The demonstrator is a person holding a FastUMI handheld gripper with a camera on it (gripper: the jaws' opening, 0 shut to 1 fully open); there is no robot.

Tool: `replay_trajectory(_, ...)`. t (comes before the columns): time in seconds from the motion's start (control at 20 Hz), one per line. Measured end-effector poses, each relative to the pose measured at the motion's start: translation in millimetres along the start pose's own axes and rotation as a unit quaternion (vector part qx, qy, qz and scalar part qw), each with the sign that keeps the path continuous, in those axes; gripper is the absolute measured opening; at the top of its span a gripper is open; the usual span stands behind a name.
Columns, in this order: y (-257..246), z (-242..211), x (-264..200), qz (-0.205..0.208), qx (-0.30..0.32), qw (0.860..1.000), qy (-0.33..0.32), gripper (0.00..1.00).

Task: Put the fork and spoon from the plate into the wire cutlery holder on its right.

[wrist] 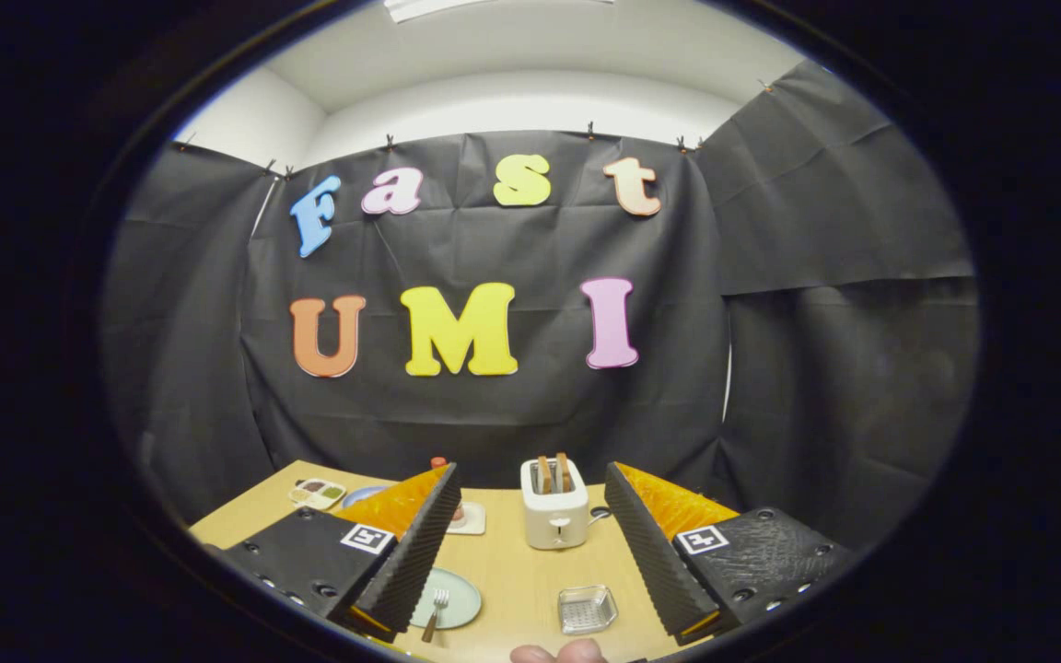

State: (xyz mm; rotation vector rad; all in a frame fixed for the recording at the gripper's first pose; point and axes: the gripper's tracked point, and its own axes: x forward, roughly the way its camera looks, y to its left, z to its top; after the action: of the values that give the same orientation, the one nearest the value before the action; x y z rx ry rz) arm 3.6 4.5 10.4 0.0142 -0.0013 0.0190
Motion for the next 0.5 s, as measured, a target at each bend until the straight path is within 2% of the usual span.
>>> replay_trajectory(0.5, 14.7, -10.4, 11.4, 0.019, 0.007, 0.999, 0.025, 0.95)
